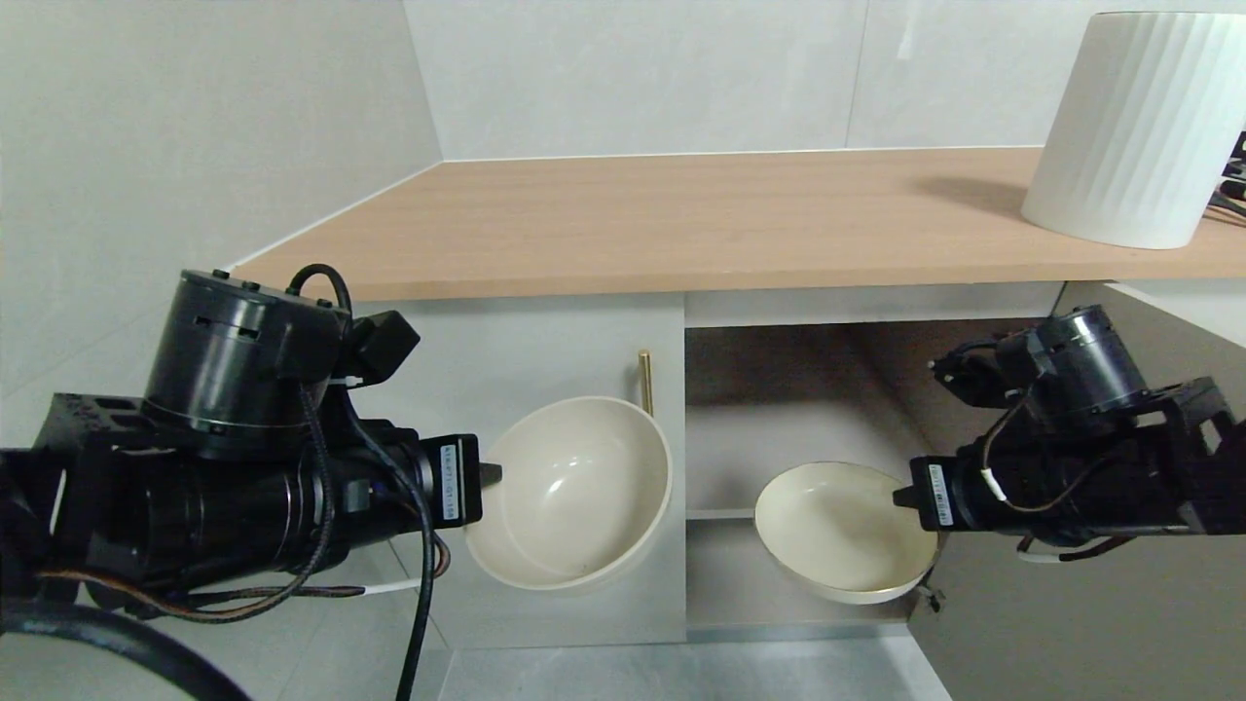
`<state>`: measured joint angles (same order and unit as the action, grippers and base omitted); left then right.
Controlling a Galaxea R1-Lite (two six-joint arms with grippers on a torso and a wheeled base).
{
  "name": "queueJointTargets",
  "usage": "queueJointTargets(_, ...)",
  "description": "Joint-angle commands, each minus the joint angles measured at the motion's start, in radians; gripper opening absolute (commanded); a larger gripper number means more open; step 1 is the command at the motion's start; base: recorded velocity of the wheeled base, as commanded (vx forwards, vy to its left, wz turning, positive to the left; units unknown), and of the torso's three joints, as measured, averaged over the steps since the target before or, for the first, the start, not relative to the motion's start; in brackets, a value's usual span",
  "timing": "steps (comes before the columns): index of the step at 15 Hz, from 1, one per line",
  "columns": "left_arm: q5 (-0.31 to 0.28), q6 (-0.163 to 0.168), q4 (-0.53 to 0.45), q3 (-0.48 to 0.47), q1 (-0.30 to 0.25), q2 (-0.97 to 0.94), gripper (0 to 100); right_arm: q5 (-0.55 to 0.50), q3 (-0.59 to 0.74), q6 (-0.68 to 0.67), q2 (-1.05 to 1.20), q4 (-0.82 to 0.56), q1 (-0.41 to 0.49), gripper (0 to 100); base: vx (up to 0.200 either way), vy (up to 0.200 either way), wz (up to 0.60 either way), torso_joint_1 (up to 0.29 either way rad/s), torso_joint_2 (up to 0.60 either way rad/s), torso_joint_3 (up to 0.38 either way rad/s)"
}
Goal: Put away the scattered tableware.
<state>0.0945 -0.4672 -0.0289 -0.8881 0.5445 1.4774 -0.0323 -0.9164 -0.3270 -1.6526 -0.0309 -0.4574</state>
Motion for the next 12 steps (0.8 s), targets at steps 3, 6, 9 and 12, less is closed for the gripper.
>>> queueJointTargets(3, -0.001, -0.001, 0.000, 0.000, 0.000, 0.007, 0, -0.008, 0.070, -0.004, -0.245, 0.221, 0.014, 0, 0.000, 0.000, 0.00, 0.000, 0.00, 0.000)
queueJointTargets(6, -0.001, -0.001, -0.002, 0.000, 0.003, 0.011, 0, -0.004, 0.077, -0.009, -0.365, 0.342, 0.048, 0, 0.000, 0.000, 0.00, 0.000, 0.00, 0.000)
queueJointTargets(9, -0.001, -0.001, -0.002, 0.000, 0.005, 0.018, 0, -0.015, 0.110, -0.007, -0.466, 0.560, 0.080, 0, 0.000, 0.000, 0.00, 0.000, 0.00, 0.000)
queueJointTargets(12, -0.001, -0.001, -0.002, 0.000, 0.006, 0.029, 0, -0.031, 0.137, -0.010, -0.547, 0.761, 0.092, 0, 0.000, 0.000, 0.00, 0.000, 0.00, 0.000)
